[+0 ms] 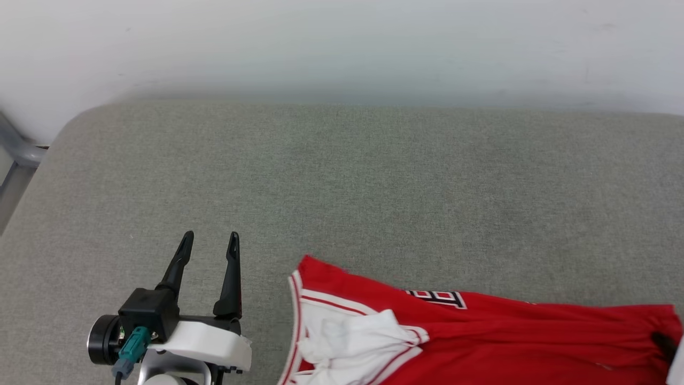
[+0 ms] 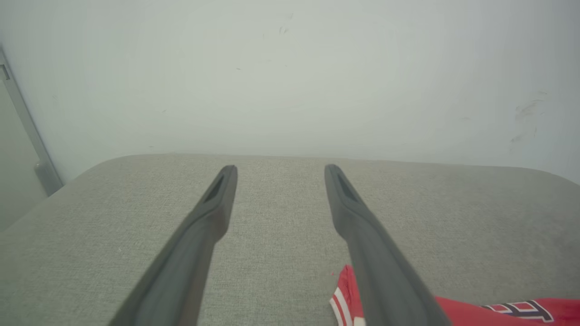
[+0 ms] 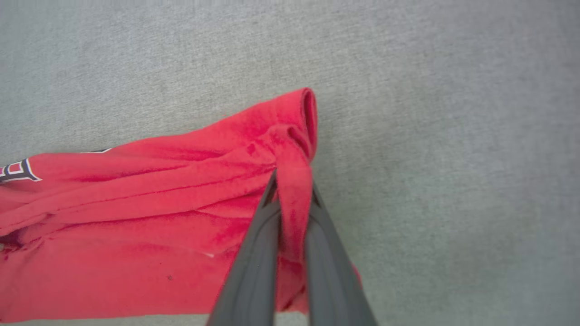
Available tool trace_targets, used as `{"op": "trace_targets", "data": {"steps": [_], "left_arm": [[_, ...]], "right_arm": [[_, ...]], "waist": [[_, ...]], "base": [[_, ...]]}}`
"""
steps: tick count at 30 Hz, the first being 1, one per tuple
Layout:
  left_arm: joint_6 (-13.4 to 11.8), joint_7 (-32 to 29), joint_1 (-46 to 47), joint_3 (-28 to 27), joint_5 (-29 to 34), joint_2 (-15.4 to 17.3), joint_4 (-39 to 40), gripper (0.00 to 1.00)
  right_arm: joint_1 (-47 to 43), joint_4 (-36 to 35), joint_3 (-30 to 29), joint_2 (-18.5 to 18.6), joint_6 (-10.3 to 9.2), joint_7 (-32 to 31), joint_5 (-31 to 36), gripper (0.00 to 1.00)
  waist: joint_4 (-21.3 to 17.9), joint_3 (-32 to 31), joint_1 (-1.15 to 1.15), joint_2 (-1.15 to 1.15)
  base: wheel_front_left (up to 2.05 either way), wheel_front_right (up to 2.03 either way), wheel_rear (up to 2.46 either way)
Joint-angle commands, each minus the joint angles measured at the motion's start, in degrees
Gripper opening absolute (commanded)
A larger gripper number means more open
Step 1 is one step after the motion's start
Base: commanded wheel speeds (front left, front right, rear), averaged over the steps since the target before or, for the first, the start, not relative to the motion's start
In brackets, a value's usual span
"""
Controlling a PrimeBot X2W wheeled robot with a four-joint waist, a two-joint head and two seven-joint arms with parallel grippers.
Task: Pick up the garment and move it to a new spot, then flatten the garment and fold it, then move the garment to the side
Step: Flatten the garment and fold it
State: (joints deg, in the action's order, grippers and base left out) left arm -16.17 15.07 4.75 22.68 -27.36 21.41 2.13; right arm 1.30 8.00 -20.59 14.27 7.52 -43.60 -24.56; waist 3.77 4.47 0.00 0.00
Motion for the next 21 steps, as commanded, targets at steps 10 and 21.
{"op": "trace_targets", "data": {"steps": [10, 21], "left_arm": [[-0.2, 0.1, -1.8, 0.5, 0.6, 0.2, -0.2, 1.0], [0.4, -0.6, -1.9, 1.3, -0.3, 0.2, -0.3, 1.0]], "right_arm": [[2.9, -1.0, -8.0, -9.3, -0.05, -16.8, -16.8, 0.0], [2.7, 2.6, 2.6, -11.4, -0.05, -23.6, -47.1, 0.0]], "waist": [[1.4, -1.9, 0.0, 0.0], [3.5, -3.2, 0.0, 0.0]], "base": [[0.0, 0.0, 0.0], [0.0, 0.0, 0.0]]}}
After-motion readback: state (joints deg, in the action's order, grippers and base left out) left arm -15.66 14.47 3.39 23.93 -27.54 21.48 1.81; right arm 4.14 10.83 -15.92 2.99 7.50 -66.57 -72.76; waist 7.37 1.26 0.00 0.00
